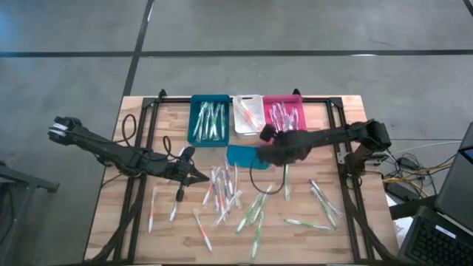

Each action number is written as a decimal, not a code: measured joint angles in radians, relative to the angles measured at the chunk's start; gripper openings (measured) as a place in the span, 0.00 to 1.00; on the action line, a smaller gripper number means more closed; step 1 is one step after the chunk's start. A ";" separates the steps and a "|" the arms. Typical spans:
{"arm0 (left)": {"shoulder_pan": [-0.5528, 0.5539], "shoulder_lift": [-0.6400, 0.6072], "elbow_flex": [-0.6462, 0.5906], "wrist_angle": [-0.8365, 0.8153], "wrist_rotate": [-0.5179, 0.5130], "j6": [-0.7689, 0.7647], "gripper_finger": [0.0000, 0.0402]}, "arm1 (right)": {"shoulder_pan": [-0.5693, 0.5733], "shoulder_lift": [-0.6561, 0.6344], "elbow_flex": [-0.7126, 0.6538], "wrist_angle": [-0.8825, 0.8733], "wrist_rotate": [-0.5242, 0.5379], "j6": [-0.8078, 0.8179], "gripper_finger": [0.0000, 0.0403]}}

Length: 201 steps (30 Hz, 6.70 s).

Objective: Pick & Place Toothbrushes
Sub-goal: Put the purple toothbrush into the pink bin, then put the orange toothbrush into the white bin

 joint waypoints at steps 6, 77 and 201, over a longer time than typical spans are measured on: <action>0.000 0.000 0.000 0.000 0.000 0.000 0.05 | -0.098 -0.019 0.000 0.001 -0.001 -0.087 0.02; 0.002 -0.001 0.001 0.097 -0.001 0.406 0.05 | -0.570 0.229 -0.026 0.331 -0.378 -0.801 0.03; 0.005 0.004 0.255 -1.148 -0.510 -0.942 0.43 | 0.026 -0.203 -0.220 0.322 -0.367 0.815 0.02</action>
